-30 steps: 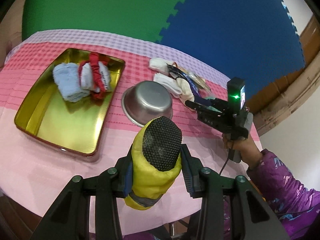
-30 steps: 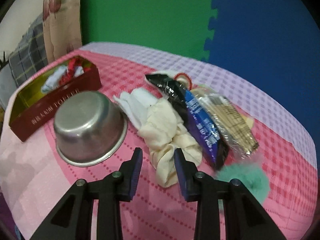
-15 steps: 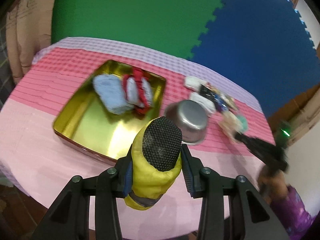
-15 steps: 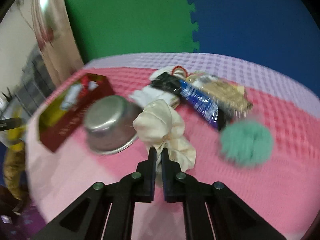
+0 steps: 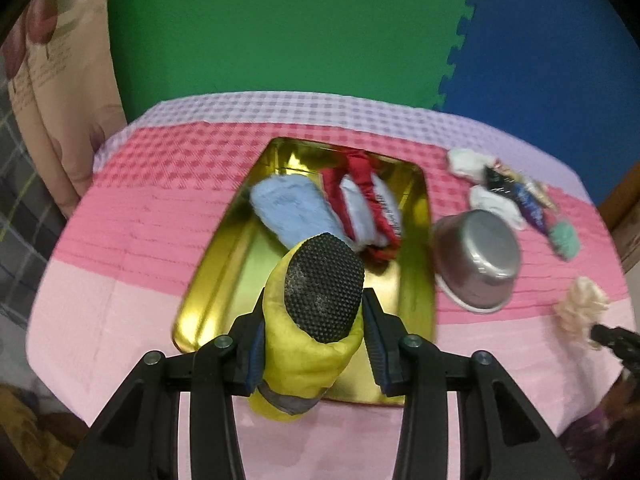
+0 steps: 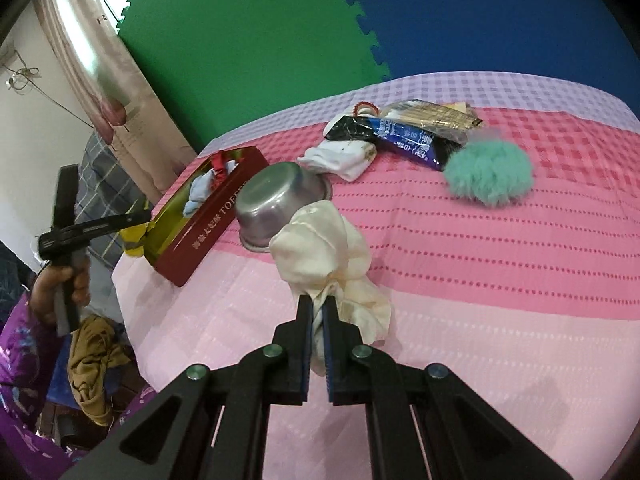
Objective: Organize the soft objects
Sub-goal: 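Carry the yellow insert into the tin while the right gripper grasps the cream scrunchie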
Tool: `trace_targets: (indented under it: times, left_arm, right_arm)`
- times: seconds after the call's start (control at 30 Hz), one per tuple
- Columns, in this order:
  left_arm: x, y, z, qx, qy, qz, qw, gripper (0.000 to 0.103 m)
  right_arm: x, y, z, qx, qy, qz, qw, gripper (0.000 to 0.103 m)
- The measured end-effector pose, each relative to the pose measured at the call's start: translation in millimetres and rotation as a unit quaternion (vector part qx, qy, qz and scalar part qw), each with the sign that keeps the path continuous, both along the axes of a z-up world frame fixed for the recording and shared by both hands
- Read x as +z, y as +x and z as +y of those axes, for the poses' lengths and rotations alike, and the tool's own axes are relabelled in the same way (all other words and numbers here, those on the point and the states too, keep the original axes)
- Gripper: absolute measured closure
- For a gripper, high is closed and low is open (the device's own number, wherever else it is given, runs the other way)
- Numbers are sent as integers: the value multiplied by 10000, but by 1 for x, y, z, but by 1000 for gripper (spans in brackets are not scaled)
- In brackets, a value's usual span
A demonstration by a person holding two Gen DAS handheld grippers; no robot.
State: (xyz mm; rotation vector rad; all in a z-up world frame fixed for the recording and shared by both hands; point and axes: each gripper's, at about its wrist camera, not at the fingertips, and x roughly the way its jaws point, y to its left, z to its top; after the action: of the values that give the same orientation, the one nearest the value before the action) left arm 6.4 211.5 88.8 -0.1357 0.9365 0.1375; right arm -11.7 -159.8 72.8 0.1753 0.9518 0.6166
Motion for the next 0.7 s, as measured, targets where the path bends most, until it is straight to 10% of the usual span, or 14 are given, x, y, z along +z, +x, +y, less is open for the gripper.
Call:
trace_targets:
  times: [0.7]
  left_arm:
    - [-40,57,33,5,345,589,9977,64]
  right_arm:
    - [-7,5,-1,98,-77,182,9998,98]
